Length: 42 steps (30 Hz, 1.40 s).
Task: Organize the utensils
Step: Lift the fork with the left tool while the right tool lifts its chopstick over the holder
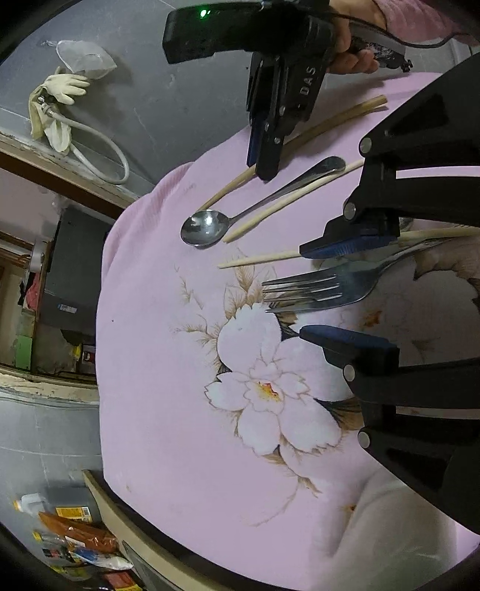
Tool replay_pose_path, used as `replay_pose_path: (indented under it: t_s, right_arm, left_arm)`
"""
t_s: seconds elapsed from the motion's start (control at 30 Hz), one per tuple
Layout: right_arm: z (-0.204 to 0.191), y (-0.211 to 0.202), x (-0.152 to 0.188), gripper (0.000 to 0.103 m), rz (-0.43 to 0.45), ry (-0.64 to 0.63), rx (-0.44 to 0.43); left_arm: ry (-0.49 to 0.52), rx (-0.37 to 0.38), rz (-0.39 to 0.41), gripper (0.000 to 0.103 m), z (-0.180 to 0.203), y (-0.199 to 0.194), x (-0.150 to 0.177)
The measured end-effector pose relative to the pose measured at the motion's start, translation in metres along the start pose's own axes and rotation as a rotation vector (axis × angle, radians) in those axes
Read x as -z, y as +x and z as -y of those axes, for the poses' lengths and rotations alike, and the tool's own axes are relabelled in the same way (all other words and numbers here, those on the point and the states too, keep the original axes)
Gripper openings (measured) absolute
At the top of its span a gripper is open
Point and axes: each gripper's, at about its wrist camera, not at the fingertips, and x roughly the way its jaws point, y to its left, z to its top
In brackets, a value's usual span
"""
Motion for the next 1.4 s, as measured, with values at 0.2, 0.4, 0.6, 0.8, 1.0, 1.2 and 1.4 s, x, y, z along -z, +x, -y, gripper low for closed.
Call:
replay_pose_path:
  t_s: [0.2, 0.4, 0.6, 0.8, 1.0, 1.2, 1.4]
  right_arm:
    - [0.008, 0.0, -0.001, 0.017, 0.002, 0.011, -0.03]
    - [0.005, 0.009, -0.009, 0.023, -0.014, 0.016, -0.029]
    - [-0.004, 0.016, -0.016, 0.011, -0.034, -0.016, 0.059]
    - [0.007, 0.006, -0.008, 0.004, -0.001, 0.088, 0.048]
    - [-0.016, -0.034, 0.021, 0.004, 0.181, 0.027, 0.091]
    - [-0.051, -0.082, 0.054, 0.004, 0.48, -0.047, 0.138]
    - [-0.092, -0.104, 0.077, 0.004, 0.756, -0.106, 0.218]
  left_arm:
    - [-0.015, 0.02, -0.001, 0.01, -0.006, 0.002, 0.0]
    - [-0.001, 0.038, 0.012, 0.004, -0.002, -0.001, 0.0]
    - [0.043, 0.034, 0.026, 0.001, 0.01, -0.006, 0.002]
    - [0.069, -0.003, 0.094, 0.0, 0.021, -0.022, 0.006]
    - [0.094, -0.077, 0.254, 0.0, 0.034, -0.05, 0.015]
    - [0.121, -0.135, 0.438, 0.0, 0.048, -0.083, 0.03]
    - [0.135, -0.177, 0.614, 0.0, 0.057, -0.107, 0.047]
